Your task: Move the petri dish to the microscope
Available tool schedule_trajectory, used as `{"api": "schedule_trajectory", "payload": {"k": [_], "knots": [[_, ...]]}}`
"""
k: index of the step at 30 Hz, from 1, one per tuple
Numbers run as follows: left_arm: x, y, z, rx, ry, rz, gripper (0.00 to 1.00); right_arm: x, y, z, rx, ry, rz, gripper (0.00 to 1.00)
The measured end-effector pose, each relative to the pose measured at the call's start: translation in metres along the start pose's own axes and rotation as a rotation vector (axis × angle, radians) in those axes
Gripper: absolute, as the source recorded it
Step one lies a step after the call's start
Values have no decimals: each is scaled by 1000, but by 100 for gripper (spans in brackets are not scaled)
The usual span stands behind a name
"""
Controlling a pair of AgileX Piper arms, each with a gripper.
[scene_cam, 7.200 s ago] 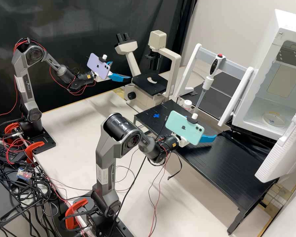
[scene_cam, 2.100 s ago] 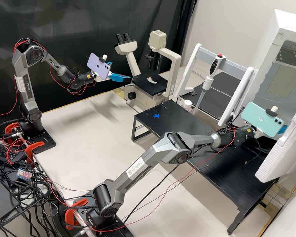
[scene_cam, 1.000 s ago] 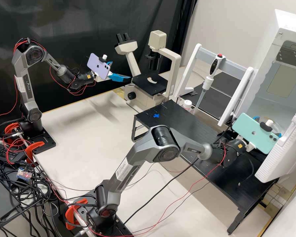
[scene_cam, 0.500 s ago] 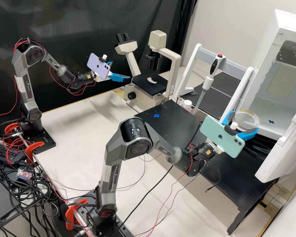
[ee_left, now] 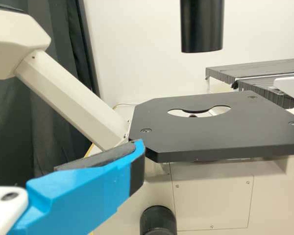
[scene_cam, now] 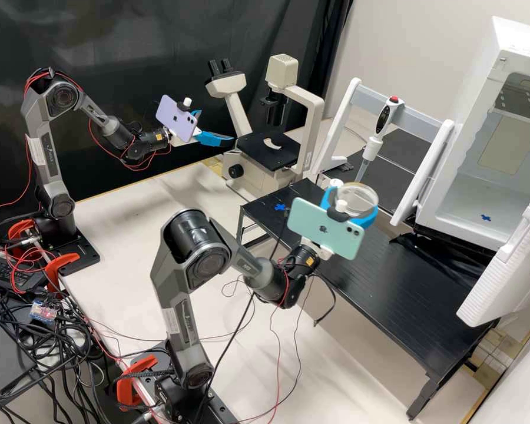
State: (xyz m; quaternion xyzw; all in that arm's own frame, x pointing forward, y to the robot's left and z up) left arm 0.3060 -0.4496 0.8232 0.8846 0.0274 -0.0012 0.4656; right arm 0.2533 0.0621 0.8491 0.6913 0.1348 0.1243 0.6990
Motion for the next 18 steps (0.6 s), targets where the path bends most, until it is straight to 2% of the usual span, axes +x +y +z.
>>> {"api": "schedule_trajectory", "payload": {"k": [1,4,8,9,12,18], "knots": [[0,0,0,0,0,0,100,-1,-3,-7,-13,29,-9,0],[0,0,0,0,0,0,100,-3,-12,-21,-16,67,-16,0],[0,0,0,0,0,0,100,-7,-24,-42,-51,138,-43,0],[0,0,0,0,0,0,100,-7,-28,-49,-72,168,-57,0],[0,0,0,0,0,0,100,-7,-38,-63,-86,215,-65,0],[0,0,0,0,0,0,100,-7,-54,-80,-123,273,-93,0]]}}
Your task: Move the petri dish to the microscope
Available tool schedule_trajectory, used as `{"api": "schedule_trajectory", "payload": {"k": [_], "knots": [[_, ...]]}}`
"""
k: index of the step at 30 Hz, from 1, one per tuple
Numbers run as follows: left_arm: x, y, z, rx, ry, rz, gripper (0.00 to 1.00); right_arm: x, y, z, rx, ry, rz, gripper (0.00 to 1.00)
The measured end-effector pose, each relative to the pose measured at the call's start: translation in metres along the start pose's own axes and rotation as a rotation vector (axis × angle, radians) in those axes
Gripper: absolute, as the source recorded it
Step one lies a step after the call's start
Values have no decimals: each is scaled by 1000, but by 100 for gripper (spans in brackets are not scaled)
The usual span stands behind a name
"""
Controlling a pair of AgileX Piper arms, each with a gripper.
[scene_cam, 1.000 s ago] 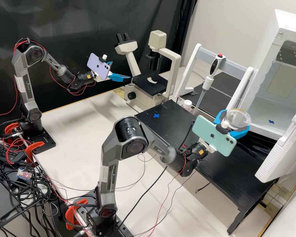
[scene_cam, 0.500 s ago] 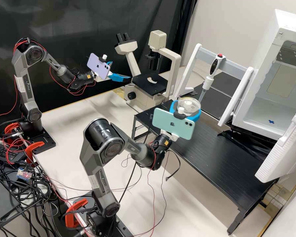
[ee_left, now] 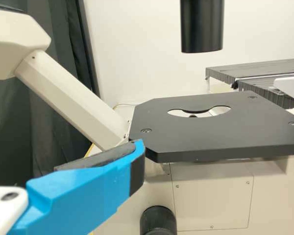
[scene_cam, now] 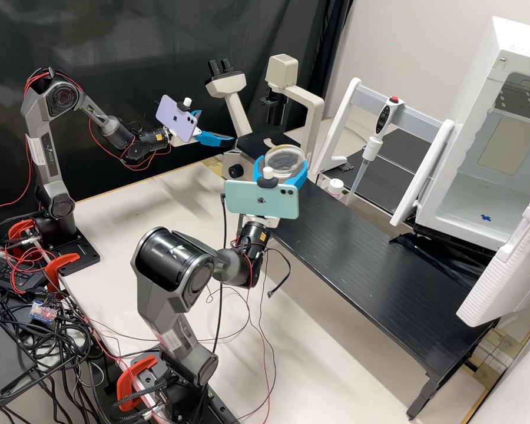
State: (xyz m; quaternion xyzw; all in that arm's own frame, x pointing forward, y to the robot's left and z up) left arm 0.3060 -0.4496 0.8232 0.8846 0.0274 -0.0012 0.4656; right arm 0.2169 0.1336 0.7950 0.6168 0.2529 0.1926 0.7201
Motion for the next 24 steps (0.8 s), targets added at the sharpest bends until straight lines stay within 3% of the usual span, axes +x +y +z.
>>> {"api": "schedule_trajectory", "payload": {"k": [13,18,24], "knots": [[0,0,0,0,0,0,100,29,-43,-35,-51,60,-66,0],[0,0,0,0,0,0,100,57,-57,-52,-32,81,-67,0],[0,0,0,0,0,0,100,97,-79,-61,-17,52,-133,0]]}}
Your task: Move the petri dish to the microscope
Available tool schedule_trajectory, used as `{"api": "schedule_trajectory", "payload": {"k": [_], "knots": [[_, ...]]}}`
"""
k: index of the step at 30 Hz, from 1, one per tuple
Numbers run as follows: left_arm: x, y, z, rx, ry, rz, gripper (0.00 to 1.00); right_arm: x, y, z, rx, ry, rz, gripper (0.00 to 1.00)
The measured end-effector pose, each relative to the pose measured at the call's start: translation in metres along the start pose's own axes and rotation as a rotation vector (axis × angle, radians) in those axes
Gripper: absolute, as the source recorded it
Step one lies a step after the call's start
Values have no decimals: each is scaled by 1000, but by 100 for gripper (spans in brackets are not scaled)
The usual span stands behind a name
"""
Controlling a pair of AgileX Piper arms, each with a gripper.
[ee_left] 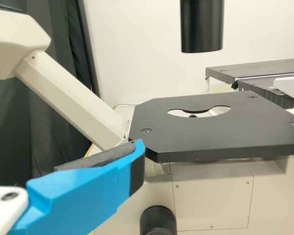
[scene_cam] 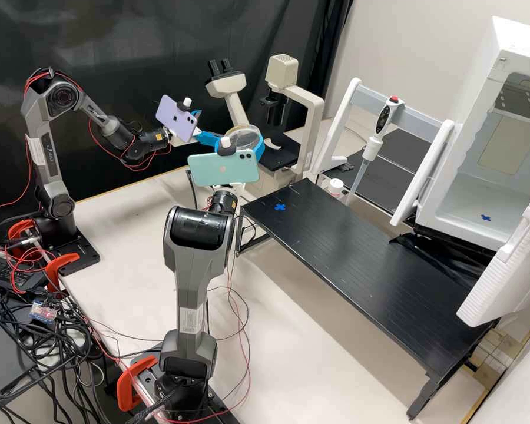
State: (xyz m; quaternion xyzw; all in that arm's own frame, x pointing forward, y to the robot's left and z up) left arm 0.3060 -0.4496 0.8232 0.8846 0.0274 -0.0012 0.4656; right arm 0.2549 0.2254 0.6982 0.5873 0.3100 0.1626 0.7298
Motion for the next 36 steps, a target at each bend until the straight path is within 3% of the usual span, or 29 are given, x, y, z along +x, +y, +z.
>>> {"api": "schedule_trajectory", "payload": {"k": [6,10,12,14,22,28,36], "knots": [[0,0,0,0,0,0,100,36,-22,11,27,-89,-109,0],[0,0,0,0,0,0,100,56,-38,31,40,-168,-191,0],[0,0,0,0,0,0,100,66,-42,41,68,-208,-220,0],[0,0,0,0,0,0,100,79,-39,52,114,-233,-198,0],[0,0,0,0,0,0,100,102,-31,73,205,-284,-169,0],[0,0,0,0,0,0,100,113,-28,77,246,-298,-171,0],[0,0,0,0,0,0,100,126,-24,73,238,-294,-205,0]]}}
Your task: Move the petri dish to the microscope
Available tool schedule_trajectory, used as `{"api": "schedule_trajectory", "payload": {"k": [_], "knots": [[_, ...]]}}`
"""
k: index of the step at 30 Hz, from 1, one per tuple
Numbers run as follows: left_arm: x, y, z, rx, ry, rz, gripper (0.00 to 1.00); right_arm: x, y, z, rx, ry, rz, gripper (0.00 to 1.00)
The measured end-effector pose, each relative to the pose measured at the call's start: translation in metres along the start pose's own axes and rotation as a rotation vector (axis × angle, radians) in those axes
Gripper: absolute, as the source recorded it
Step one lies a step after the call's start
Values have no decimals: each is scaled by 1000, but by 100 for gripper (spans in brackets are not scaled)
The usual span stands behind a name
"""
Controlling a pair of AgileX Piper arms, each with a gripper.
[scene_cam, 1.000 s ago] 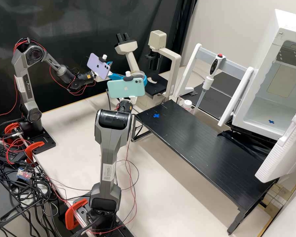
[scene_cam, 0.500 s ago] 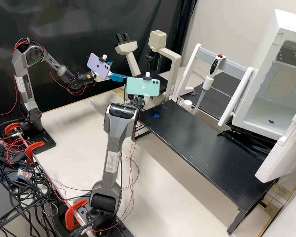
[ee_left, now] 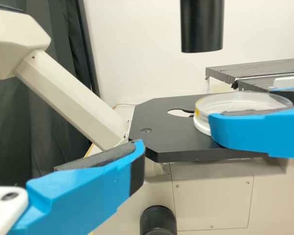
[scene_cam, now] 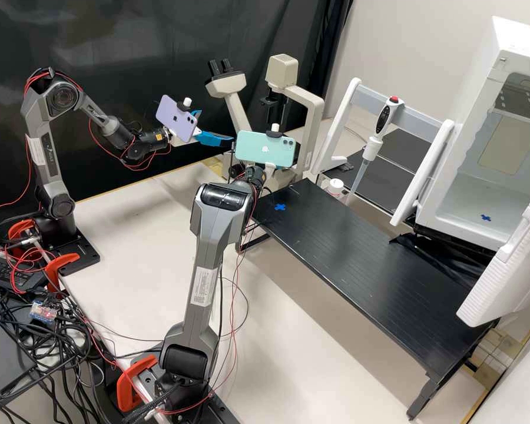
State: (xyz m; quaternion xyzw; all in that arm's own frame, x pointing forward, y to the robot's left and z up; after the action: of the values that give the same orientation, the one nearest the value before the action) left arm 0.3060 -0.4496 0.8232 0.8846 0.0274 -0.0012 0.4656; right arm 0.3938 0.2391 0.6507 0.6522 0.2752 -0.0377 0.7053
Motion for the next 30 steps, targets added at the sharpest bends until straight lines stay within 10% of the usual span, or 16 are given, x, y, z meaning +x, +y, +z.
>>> {"api": "schedule_trajectory", "payload": {"k": [18,19,30], "knots": [[0,0,0,0,0,0,100,40,3,-7,-37,-24,-29,0],[0,0,0,0,0,0,100,41,3,-7,-36,-23,-28,100],[0,0,0,0,0,0,100,43,-1,-7,-52,-25,-72,100]]}}
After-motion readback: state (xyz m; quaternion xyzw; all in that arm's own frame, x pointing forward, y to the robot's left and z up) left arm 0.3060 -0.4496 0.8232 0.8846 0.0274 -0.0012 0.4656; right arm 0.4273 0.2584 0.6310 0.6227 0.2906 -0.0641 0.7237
